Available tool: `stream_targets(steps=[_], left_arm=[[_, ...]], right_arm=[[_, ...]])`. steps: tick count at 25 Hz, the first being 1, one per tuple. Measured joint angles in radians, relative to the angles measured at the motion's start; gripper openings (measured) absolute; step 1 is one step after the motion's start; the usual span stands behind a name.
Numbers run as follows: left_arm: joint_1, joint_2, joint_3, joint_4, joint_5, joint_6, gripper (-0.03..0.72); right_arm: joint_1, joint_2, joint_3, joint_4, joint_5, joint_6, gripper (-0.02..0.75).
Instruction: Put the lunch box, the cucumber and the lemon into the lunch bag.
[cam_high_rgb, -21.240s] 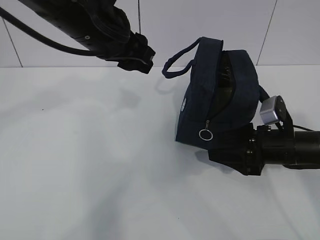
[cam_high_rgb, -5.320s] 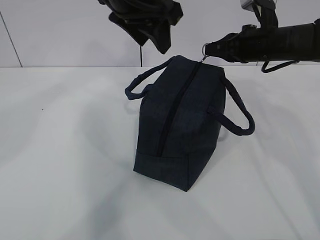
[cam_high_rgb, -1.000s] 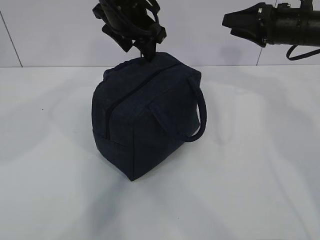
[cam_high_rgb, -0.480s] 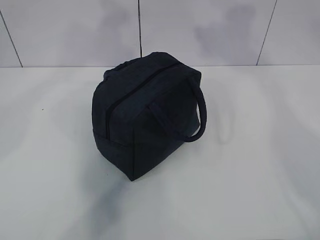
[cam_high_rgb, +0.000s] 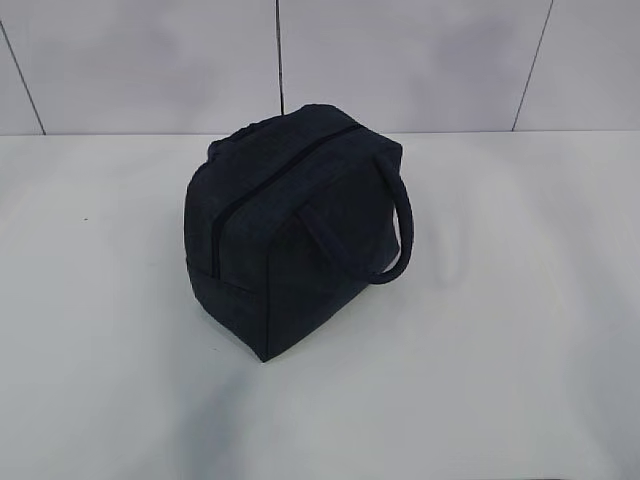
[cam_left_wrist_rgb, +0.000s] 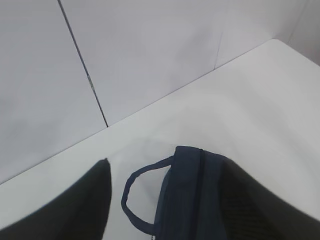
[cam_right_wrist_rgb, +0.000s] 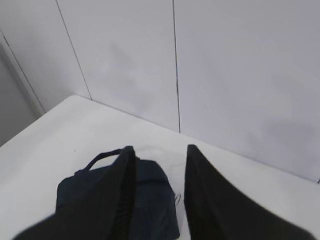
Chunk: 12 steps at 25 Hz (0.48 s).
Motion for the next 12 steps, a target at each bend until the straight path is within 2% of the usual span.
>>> stream_targets(steps=[3,6,8,12], left_arm=[[-0.031,-0.075,0.002,0.001,0.031,0.000,0.483],[-0.075,-0.156,0.070,0.001,0.033,0.000,0.483],[-0.100,-0.213,0.151,0.001,0.016,0.000,0.483],[-0.143,-0.347,0.401,-0.030,-0.074,-0.003,0.483]], right_arm=[[0.000,-0.055,0.002,-0.050,0.089,0.069,0.244],[0.000,-0.112,0.010,-0.079,0.137,0.107,0.243],[0.000,-0.160,0.021,-0.103,0.151,0.123,0.243],[0.000,-0.265,0.052,-0.121,0.155,0.148,0.243]])
